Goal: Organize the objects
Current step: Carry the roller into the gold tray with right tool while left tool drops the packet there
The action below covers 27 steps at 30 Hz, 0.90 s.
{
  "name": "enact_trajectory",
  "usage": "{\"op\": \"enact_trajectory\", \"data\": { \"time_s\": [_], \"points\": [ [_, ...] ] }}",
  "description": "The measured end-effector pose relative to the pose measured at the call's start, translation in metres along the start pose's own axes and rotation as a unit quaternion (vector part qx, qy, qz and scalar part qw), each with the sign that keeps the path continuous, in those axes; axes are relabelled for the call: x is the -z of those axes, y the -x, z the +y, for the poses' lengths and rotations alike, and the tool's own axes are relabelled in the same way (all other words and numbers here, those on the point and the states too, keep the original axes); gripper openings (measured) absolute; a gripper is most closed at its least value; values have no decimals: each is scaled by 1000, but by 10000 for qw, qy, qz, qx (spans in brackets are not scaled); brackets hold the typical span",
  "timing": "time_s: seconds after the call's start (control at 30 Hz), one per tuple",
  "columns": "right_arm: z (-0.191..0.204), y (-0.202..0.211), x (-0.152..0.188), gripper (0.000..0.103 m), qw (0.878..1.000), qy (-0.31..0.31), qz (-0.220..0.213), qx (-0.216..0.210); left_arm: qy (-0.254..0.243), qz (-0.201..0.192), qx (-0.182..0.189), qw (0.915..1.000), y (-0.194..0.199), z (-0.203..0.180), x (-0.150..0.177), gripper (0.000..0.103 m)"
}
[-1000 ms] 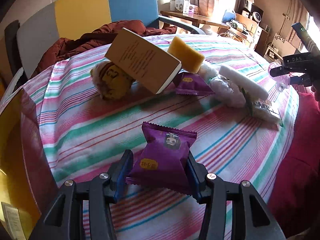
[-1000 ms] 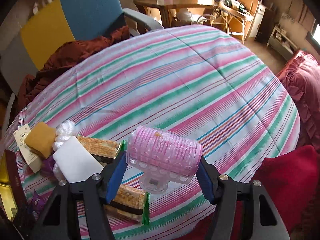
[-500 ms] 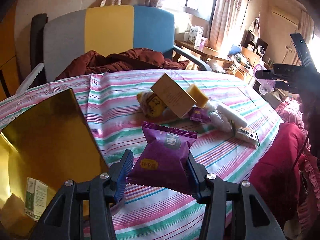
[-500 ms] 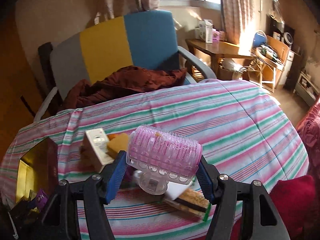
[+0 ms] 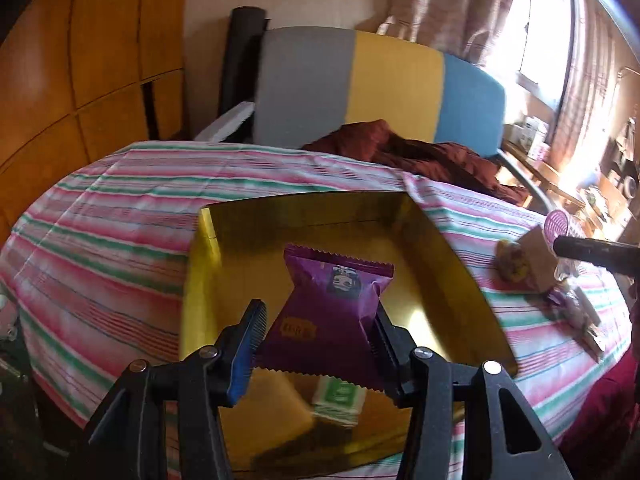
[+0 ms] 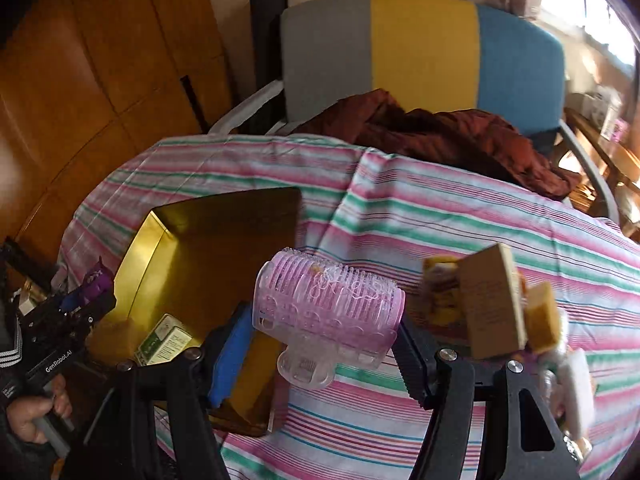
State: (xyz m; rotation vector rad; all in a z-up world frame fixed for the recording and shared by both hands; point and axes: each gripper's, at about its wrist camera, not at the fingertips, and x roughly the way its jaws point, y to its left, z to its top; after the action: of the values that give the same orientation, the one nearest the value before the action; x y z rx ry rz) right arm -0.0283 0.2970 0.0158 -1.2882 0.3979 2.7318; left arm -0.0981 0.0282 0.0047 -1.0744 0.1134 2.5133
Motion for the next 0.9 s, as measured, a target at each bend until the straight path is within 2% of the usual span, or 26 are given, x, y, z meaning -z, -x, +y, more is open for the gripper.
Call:
{"op": "enact_trajectory", "data": {
  "time_s": [0.1, 0.23, 0.27, 0.3, 0.37, 0.43, 0.57, 0.67, 0.8, 0.9],
  "points": [
    [28, -36, -10, 67, 9994, 175, 255, -126, 178, 170, -130, 9996, -8, 27, 4, 52],
    [54, -73, -33, 68, 9989, 283, 385, -18, 335, 435, -297, 9981, -20, 45, 13, 53],
    [58, -79, -40, 70, 9991, 286, 319, 21, 397, 490, -296, 9976, -22, 47, 16, 53],
    [60, -83, -45, 82, 9993, 255, 238, 102, 471, 536, -258, 9971, -23, 51, 19, 55],
    [60, -86, -54, 95, 9997, 163, 79, 172, 506, 584, -279, 9966, -24, 55, 24, 63],
    [58, -84, -57, 95, 9998, 55, 15, 174, 524, 587, -324, 9964, -24, 57, 28, 67],
    [53, -75, -46, 96, 9999, -94, -9, 114, 553, 555, -378, 9962, -21, 60, 34, 68],
    [48, -65, -29, 101, 9997, -201, -31, 144, 667, 552, -393, 9955, -19, 63, 37, 68],
    [46, -51, -8, 103, 9993, -294, -137, 190, 851, 364, -501, 9944, -6, 65, 39, 68],
    [52, -38, 4, 103, 9989, -185, -331, 275, 778, 249, -535, 9952, 4, 59, 38, 68]
  ]
}}
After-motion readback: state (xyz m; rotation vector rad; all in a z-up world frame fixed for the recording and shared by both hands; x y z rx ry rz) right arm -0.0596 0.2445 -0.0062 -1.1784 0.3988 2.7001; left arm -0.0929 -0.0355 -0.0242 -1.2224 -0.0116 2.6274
